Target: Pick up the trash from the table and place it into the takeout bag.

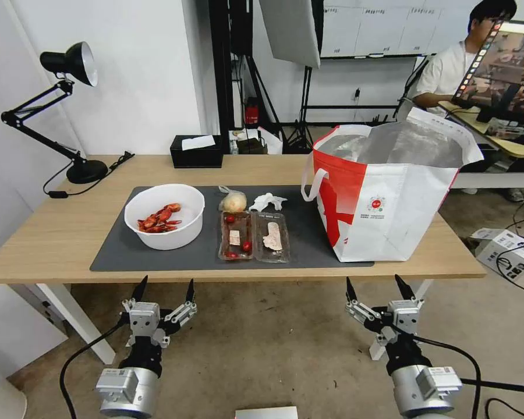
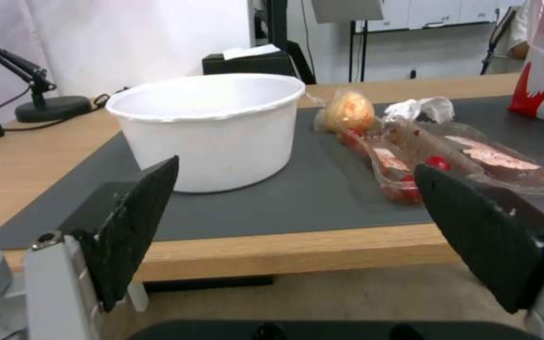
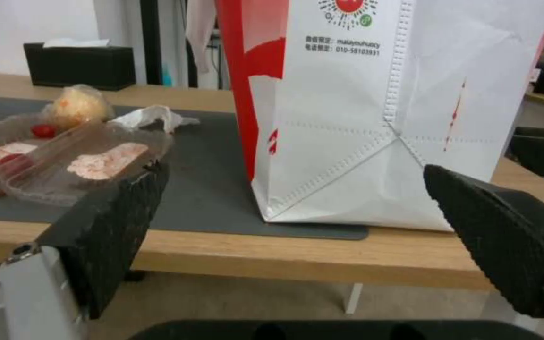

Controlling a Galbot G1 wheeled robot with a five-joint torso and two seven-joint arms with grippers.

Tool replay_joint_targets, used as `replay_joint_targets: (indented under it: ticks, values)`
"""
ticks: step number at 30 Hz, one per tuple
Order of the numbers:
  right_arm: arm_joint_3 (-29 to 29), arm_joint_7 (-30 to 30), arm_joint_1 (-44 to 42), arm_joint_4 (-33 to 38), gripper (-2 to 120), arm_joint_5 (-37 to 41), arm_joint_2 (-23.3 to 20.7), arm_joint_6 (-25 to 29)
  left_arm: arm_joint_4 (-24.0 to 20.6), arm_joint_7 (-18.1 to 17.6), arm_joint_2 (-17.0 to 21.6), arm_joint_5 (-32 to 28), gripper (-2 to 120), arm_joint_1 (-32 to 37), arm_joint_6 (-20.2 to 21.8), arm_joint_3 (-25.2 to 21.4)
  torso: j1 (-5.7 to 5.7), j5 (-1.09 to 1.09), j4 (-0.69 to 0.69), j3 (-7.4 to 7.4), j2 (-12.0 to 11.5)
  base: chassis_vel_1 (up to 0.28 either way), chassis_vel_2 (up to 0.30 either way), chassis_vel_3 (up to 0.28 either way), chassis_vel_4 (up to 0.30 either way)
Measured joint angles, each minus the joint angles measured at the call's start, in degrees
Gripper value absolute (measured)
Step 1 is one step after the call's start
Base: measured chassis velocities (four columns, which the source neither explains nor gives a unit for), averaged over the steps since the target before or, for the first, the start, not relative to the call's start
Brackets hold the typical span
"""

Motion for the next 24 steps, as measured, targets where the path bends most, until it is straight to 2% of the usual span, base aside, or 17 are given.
replay_joint_targets:
  ticks: [19, 20, 21, 22, 24]
  values:
    - [0.0, 0.0, 0.0, 0.0, 100, 0.0, 0.0, 0.0, 0.0, 0.0, 0.0, 0.0, 100, 0.0, 0.0, 0.0, 0.00, 0.00, 0.00, 0.00, 0.0, 0.000, 0.000, 0.000, 0.000]
    - [0.2, 0.0, 0.9, 0.0, 100, 1.0, -1.1, -0.2, 0.0, -0.1, 0.4, -0.6, 100, -0.4, 0.1, 0.0, 0.00, -0.01, 0.02, 0.00, 0.0, 0.000, 0.000, 0.000, 0.000]
    - [0.6, -0.1, 3.1, 0.0, 100, 4.0, -3.6, -1.1, -1.2, -2.4, 3.2, -4.3, 100, -2.9, 1.3, 0.0, -0.01, -0.01, 0.00, 0.00, 0.0, 0.000, 0.000, 0.000, 0.000]
    - [0.6, -0.1, 3.1, 0.0, 100, 4.0, -3.6, -1.1, -1.2, -2.4, 3.2, -4.3, 100, -2.9, 1.3, 0.0, -0.01, -0.01, 0.00, 0.00, 0.0, 0.000, 0.000, 0.000, 0.000]
    - [2.1, -0.6, 9.2, -0.4, 100, 12.2, -10.5, -3.8, -4.1, -8.1, 10.2, -13.4, 100, -9.2, 4.2, -0.2, 0.01, 0.02, -0.01, 0.01, 0.0, 0.000, 0.000, 0.000, 0.000]
